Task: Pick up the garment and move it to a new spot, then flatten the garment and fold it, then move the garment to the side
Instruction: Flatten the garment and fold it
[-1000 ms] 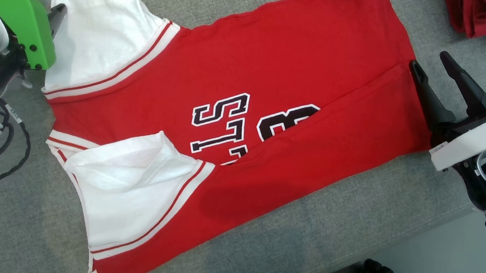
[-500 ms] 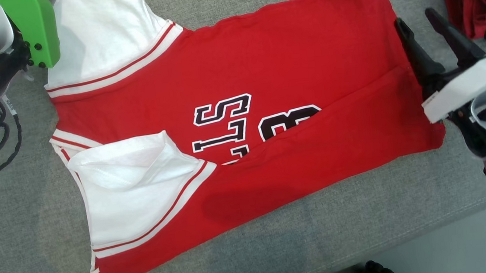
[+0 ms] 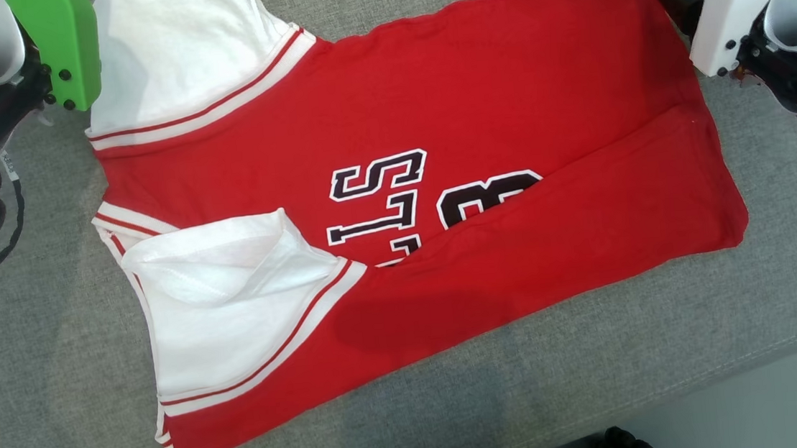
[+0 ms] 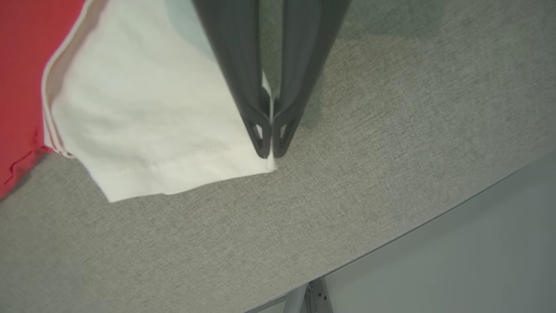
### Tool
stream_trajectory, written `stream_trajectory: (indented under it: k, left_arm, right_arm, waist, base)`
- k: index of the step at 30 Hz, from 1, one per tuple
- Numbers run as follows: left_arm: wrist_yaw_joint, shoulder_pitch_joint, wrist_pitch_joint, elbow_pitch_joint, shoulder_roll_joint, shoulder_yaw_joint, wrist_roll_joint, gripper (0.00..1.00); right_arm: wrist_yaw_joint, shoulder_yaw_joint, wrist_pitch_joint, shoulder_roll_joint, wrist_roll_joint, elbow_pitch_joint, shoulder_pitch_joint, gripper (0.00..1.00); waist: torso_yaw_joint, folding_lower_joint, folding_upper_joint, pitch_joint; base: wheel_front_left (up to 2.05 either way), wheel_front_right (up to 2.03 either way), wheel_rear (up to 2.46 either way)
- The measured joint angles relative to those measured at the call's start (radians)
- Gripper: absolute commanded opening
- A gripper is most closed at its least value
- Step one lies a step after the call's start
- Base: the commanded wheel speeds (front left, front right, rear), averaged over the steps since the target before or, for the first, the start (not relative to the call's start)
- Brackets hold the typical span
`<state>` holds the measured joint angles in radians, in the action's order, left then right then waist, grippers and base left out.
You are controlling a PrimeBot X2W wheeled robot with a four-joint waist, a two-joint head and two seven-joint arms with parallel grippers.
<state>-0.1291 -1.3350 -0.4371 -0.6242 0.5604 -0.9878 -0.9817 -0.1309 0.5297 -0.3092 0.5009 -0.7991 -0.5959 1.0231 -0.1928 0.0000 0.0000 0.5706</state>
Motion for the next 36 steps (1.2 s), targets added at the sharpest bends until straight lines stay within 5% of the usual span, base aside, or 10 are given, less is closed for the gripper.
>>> stream_trajectory:
  k: [11, 15, 16, 17, 19, 36]
  left_arm:
    - [0.000, -0.022, 0.016, 0.004, 0.023, -0.058, -0.035, 0.00]
    - [0.000, -0.028, 0.025, 0.003, 0.025, -0.076, -0.047, 0.00]
    - [0.000, -0.028, 0.026, 0.003, 0.025, -0.081, -0.053, 0.00]
    - [0.000, -0.029, 0.030, 0.003, 0.026, -0.086, -0.056, 0.00]
    - [0.000, -0.032, 0.047, 0.004, 0.028, -0.097, -0.056, 0.00]
    - [-0.002, -0.099, 0.352, -0.015, 0.007, -0.131, -0.009, 0.00]
  right_arm:
    - [0.000, 0.111, -0.082, -0.067, 0.025, -0.121, 0.085, 1.00]
    - [0.000, 0.151, -0.072, -0.064, 0.018, -0.126, 0.098, 0.35]
    - [0.000, 0.160, -0.070, -0.063, 0.015, -0.128, 0.101, 0.35]
    - [0.000, 0.172, -0.070, -0.062, 0.012, -0.127, 0.105, 0.18]
    - [-0.001, 0.193, -0.066, -0.058, 0.009, -0.123, 0.113, 0.00]
    - [0.000, 0.239, 0.238, 0.005, -0.002, -0.164, 0.186, 0.00]
  waist:
    - [0.010, 0.0000, 0.0000, 0.002]
    - [0.013, 0.0000, 0.0000, 0.001]
    - [0.014, 0.0000, 0.0000, 0.001]
    - [0.015, 0.0000, 0.0000, 0.000]
    - [0.016, 0.0000, 0.0000, -0.001]
    - [0.062, 0.0000, 0.0000, -0.030]
  base:
    - [0.00, 0.00, 0.00]
    - [0.00, 0.00, 0.00]
    - [0.00, 0.00, 0.00]
    - [0.00, 0.00, 0.00]
    - [0.00, 0.00, 0.00]
    - [0.00, 0.00, 0.00]
